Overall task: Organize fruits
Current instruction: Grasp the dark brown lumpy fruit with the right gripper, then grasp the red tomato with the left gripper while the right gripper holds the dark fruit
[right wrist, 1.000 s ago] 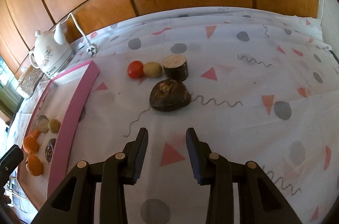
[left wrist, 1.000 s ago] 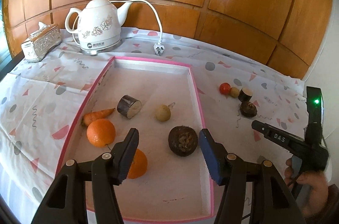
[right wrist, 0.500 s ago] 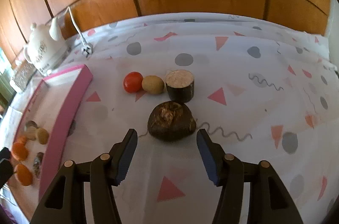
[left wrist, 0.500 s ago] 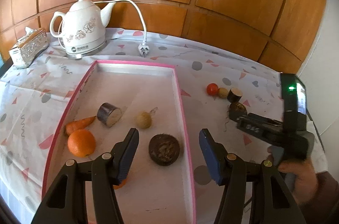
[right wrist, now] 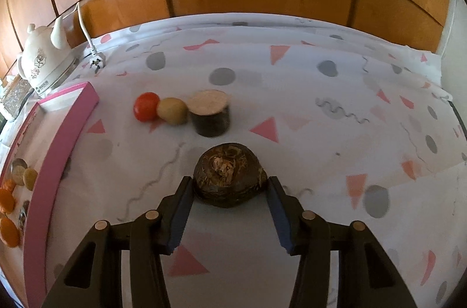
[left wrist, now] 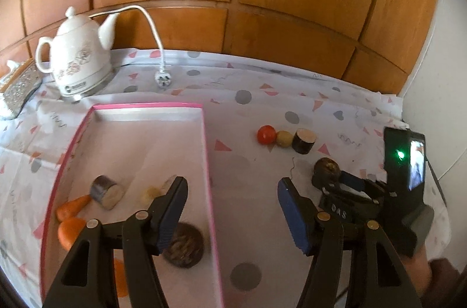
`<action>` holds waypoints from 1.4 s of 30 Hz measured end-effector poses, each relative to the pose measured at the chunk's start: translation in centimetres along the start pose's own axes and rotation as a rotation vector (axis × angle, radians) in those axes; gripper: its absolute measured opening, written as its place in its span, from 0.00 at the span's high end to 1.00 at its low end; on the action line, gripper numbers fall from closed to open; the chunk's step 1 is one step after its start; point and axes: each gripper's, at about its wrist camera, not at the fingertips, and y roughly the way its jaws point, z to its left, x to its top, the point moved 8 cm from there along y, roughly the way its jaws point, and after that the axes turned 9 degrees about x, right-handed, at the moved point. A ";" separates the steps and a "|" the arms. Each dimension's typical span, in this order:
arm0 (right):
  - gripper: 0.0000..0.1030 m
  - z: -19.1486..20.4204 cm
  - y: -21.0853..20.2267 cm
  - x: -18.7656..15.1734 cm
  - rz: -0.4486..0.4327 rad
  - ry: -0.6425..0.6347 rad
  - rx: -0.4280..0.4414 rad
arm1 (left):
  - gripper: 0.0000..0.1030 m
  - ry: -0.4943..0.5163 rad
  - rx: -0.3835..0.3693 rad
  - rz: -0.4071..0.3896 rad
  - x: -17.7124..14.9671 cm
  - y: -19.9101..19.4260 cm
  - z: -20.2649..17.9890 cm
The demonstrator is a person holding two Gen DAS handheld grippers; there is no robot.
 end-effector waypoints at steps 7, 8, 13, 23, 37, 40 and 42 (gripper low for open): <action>0.50 -1.1 -0.6 -0.3 -0.010 0.018 -0.015 | 0.45 0.036 -0.019 0.049 0.6 3.0 -2.6; 0.50 -1.0 -0.5 -0.2 -0.009 0.018 -0.014 | 0.46 0.036 -0.018 0.053 0.7 3.4 -2.8; 0.50 -0.8 -0.1 0.3 -0.012 0.015 -0.023 | 0.55 0.042 -0.007 0.080 1.5 5.8 -3.7; 0.50 -1.3 0.6 1.2 -0.019 0.024 -0.034 | 0.57 0.047 -0.017 0.128 3.1 10.4 -5.3; 0.50 -1.6 0.7 1.0 -0.026 0.034 -0.011 | 0.61 -0.052 -0.071 0.167 4.8 13.8 -6.0; 0.50 -1.6 0.8 1.1 -0.026 0.033 -0.012 | 0.65 -0.058 -0.077 0.163 5.1 14.5 -6.3; 0.50 -1.5 0.8 1.1 -0.027 0.034 -0.011 | 0.72 -0.065 -0.086 0.167 5.3 14.7 -6.3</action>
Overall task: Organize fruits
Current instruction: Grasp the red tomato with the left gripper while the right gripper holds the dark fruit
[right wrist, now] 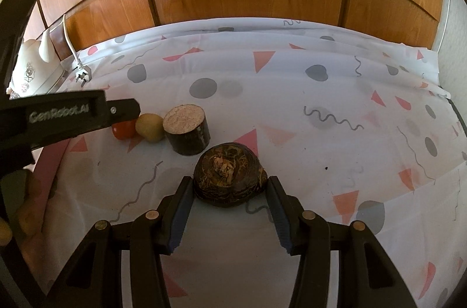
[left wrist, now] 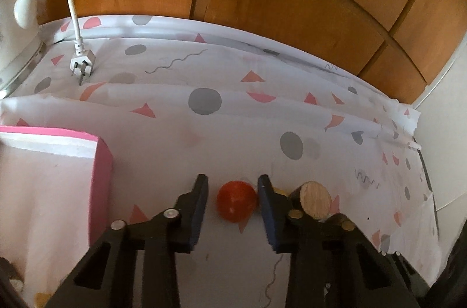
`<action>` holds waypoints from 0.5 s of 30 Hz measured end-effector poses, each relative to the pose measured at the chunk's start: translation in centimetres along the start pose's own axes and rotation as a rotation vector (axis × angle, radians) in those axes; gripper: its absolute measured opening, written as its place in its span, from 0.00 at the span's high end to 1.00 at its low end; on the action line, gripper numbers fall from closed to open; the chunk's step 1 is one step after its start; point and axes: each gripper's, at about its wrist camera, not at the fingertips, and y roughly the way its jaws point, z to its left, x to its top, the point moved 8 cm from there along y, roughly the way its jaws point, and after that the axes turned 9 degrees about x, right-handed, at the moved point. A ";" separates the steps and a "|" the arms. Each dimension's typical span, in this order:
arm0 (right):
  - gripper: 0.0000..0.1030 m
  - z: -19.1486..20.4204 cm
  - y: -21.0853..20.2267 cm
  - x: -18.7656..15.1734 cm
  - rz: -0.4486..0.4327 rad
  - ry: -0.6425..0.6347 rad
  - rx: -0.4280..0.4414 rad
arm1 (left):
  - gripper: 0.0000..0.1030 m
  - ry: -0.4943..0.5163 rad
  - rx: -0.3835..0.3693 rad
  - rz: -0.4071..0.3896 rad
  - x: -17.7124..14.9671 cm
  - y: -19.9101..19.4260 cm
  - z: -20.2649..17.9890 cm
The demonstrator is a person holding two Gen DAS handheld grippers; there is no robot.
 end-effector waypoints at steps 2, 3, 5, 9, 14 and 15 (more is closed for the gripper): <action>0.50 0.0 0.0 0.0 0.000 0.000 0.000 | 0.76 0.000 -0.011 -0.001 0.0 0.0 0.0; 0.50 0.0 0.0 0.0 0.000 0.001 0.000 | 0.77 0.002 -0.016 -0.002 -0.1 -0.1 0.0; 0.50 0.1 0.0 0.1 0.000 0.002 0.002 | 0.77 0.005 -0.026 -0.002 -0.5 -0.4 0.2; 0.50 0.1 0.0 0.1 -0.002 0.006 0.007 | 0.77 0.004 -0.040 0.002 -1.7 -1.6 0.6; 0.50 0.2 -0.2 0.2 -0.004 0.009 0.011 | 0.77 0.013 -0.061 0.018 -4.2 -3.4 0.8; 0.50 0.2 -0.2 0.2 -0.004 0.010 0.013 | 0.77 0.022 -0.063 0.022 -4.8 -3.8 0.7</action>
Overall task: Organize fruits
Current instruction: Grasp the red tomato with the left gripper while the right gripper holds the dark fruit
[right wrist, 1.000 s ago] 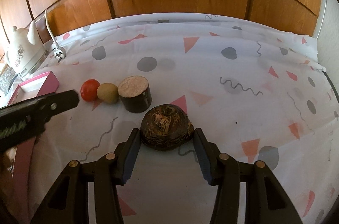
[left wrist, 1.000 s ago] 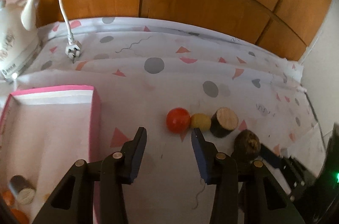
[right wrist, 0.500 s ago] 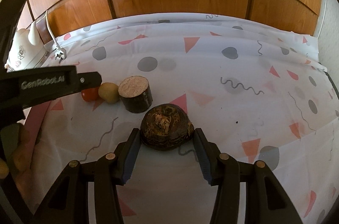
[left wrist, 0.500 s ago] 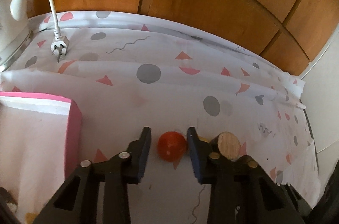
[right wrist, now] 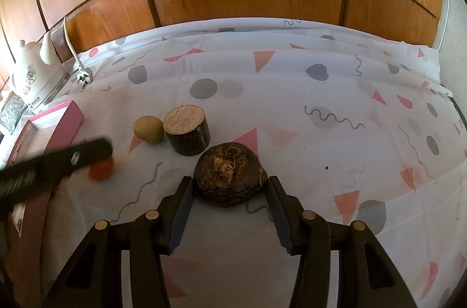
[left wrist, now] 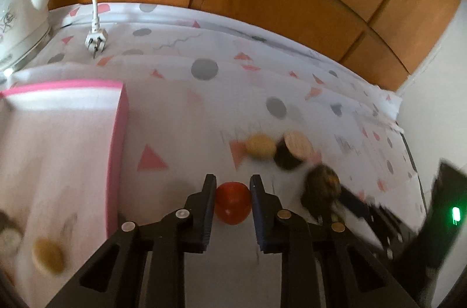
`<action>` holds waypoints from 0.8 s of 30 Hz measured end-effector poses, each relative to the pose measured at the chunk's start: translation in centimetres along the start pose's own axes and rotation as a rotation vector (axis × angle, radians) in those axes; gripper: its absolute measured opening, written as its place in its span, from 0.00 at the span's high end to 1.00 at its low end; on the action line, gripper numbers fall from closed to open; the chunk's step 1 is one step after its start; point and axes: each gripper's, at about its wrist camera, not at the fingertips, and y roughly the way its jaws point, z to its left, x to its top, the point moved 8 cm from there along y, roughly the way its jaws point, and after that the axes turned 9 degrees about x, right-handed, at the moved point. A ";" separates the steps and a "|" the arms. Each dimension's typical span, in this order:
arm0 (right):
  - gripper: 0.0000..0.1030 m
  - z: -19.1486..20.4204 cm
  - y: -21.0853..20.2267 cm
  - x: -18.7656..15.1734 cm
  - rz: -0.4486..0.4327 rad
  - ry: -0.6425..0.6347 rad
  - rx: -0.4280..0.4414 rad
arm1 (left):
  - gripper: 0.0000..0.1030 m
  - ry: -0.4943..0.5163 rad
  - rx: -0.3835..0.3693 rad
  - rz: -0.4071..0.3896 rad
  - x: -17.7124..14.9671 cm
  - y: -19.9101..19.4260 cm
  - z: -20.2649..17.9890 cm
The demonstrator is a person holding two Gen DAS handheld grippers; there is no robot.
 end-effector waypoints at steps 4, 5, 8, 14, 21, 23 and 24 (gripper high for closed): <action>0.50 0.0 0.0 0.0 -0.001 0.002 0.003 | 0.77 0.048 -0.001 0.007 -1.5 -0.5 -0.7; 0.50 -0.1 0.0 0.0 -0.001 0.002 0.003 | 0.76 0.059 0.000 0.006 -1.6 -0.6 -0.9; 0.50 0.0 0.0 0.0 -0.001 0.004 0.005 | 0.75 0.068 -0.013 0.025 -1.6 -0.5 -1.2; 0.50 -0.1 -0.1 0.0 -0.004 0.007 0.008 | 0.68 0.106 0.006 0.051 -1.7 0.6 -1.3; 0.50 -0.1 -0.1 0.0 -0.005 0.010 0.014 | 0.73 0.132 0.013 0.043 -2.3 0.1 -1.6; 0.50 -0.1 -0.1 -0.1 -0.003 0.009 0.016 | 0.74 0.141 0.012 0.042 -2.7 -0.2 -1.7; 0.50 -0.1 -0.1 -0.1 -0.002 0.007 0.017 | 0.74 0.152 0.019 0.037 -3.1 -0.5 -1.8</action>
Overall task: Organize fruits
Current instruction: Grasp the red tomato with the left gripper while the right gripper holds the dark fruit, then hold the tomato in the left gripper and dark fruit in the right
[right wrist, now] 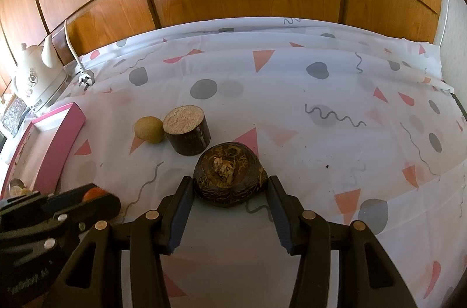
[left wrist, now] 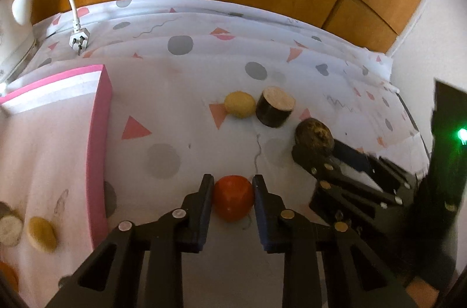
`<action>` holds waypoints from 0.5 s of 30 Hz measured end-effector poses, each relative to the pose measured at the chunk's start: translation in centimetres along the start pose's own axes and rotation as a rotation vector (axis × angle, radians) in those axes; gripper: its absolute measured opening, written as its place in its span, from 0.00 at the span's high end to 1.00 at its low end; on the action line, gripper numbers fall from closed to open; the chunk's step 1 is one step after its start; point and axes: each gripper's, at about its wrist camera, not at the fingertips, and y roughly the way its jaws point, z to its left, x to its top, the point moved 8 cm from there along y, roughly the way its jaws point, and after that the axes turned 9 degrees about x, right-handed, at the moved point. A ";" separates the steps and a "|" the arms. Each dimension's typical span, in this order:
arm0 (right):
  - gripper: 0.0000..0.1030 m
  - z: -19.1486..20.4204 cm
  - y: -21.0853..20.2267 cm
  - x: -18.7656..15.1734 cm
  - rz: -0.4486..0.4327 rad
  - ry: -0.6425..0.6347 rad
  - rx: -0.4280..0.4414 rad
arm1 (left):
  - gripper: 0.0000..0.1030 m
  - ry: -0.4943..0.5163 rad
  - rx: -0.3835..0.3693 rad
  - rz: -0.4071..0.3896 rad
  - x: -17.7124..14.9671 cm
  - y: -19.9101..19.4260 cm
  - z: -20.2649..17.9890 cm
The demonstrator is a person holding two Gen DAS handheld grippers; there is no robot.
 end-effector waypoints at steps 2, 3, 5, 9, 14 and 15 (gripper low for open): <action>0.50 0.1 -0.1 -0.1 0.005 -0.007 0.000 | 0.74 0.011 0.006 -0.016 -0.6 -0.7 -0.2; 0.50 0.1 -0.2 -0.1 0.010 -0.013 0.002 | 0.74 0.015 0.000 -0.020 -1.0 -1.0 -0.4; 0.50 0.1 -0.6 -0.4 0.014 -0.018 0.002 | 0.74 0.031 0.009 -0.035 -1.8 -1.6 -0.8; 0.50 0.2 -1.6 -1.5 0.027 -0.052 0.007 | 0.74 0.068 0.049 -0.059 -4.0 -2.5 -1.6; 0.50 0.1 -3.4 -3.7 0.033 -0.118 0.017 | 0.74 0.074 0.084 -0.102 -5.2 -3.2 -2.1; 0.50 0.0 -3.8 -4.2 0.032 -0.128 0.015 | 0.74 0.073 0.081 -0.103 -5.3 -3.0 -2.1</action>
